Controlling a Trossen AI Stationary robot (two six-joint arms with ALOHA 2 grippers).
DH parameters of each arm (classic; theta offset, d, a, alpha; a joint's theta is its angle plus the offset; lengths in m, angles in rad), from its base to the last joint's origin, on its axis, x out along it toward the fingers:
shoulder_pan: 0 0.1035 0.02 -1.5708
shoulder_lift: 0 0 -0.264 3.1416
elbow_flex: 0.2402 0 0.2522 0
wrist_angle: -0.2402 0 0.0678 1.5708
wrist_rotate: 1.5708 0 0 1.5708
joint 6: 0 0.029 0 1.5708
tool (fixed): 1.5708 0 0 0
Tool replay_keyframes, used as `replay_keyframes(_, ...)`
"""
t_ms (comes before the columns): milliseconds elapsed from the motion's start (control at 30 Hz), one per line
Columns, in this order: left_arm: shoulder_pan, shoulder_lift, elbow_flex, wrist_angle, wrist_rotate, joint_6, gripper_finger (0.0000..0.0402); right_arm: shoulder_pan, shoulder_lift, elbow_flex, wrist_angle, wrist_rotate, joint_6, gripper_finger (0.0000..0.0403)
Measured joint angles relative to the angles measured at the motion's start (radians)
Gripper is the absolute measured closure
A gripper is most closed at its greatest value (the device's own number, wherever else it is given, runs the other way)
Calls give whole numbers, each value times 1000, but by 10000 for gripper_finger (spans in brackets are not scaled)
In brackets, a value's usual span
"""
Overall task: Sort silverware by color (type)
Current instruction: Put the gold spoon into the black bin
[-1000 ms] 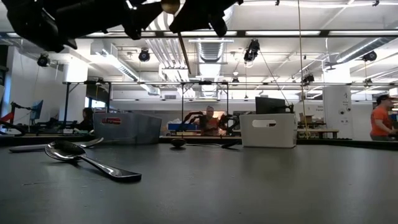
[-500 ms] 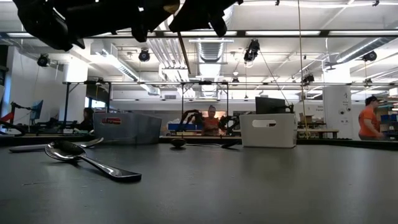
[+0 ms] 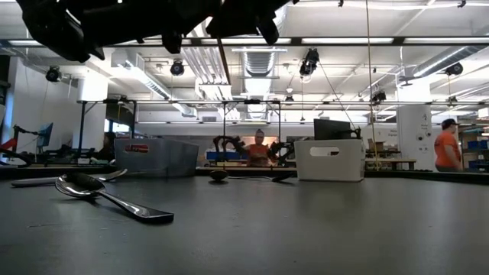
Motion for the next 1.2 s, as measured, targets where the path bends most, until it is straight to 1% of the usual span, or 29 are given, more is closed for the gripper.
replay_keyframes(167,0,-7,0,-1,1,-18,398,-1,0,0,8,5,0,293)
replay_keyframes(300,0,-37,0,-36,-2,-29,399,-2,-4,0,8,7,-5,252)
replay_keyframes(400,0,-80,16,-141,-29,-32,400,-2,-15,-1,3,11,-8,231)
replay_keyframes(467,0,-114,40,-242,-38,-30,400,-6,-27,-1,1,11,-8,221)
replay_keyframes(600,8,-192,124,-528,-52,4,400,-12,-52,-1,-26,10,-9,212)
replay_keyframes(800,38,-270,304,-1029,-224,119,401,-17,-71,-1,-102,10,-6,211)
replay_keyframes(900,83,-284,384,-1213,-260,146,401,-17,-71,-1,-168,10,10,211)
replay_keyframes(967,120,-294,417,-1291,-263,160,401,-17,-71,-1,-206,10,27,212)
replay_keyframes(1067,188,-323,426,-1336,-259,188,401,-17,-71,-1,-241,10,53,213)
replay_keyframes(1200,311,-356,418,-1387,-194,192,401,-17,-71,-1,-276,11,61,213)
